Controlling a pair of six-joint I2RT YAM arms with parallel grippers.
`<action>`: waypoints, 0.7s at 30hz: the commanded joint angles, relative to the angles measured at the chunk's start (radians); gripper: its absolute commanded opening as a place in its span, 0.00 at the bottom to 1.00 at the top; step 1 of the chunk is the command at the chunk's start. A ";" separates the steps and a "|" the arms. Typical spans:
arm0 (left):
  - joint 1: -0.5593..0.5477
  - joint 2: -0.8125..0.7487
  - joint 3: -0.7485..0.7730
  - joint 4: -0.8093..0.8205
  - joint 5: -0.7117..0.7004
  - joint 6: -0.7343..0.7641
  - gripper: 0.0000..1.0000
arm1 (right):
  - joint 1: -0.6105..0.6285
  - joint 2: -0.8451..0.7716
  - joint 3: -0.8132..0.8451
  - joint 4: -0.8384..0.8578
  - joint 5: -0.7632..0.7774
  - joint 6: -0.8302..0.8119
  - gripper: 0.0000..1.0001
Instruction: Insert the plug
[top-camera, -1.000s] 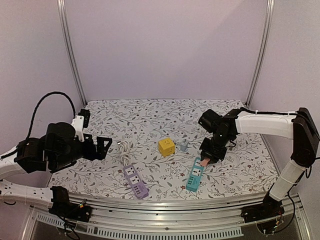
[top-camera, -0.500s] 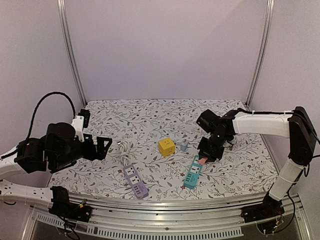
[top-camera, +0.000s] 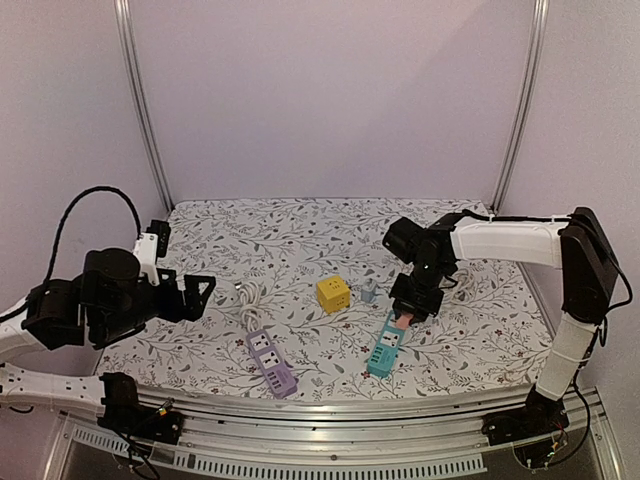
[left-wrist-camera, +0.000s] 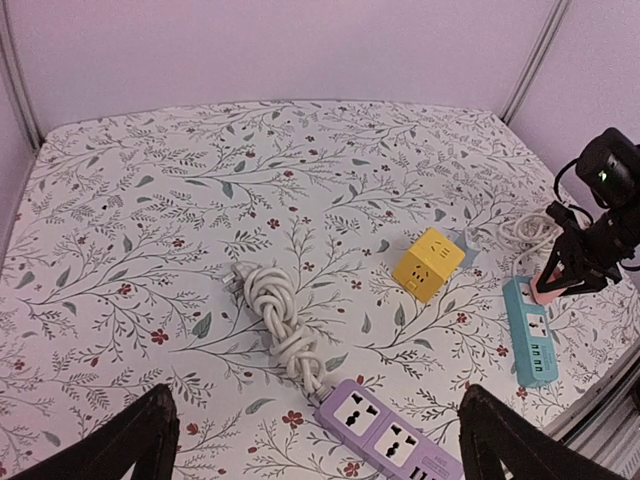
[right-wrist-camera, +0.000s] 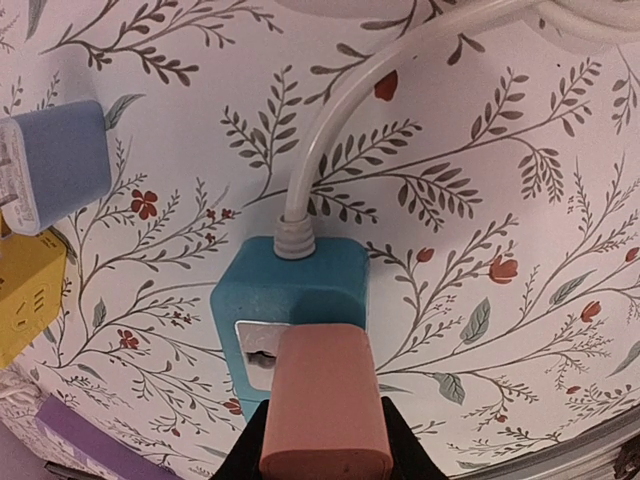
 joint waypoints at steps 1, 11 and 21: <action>0.012 0.000 0.015 -0.057 -0.007 0.014 0.98 | 0.010 0.109 -0.058 -0.037 0.028 0.041 0.00; 0.012 0.151 0.093 -0.031 0.029 0.046 0.98 | 0.041 0.165 -0.160 0.060 -0.007 0.060 0.00; 0.012 0.298 0.187 -0.027 0.061 0.048 0.99 | 0.046 0.149 -0.307 0.256 -0.094 0.071 0.00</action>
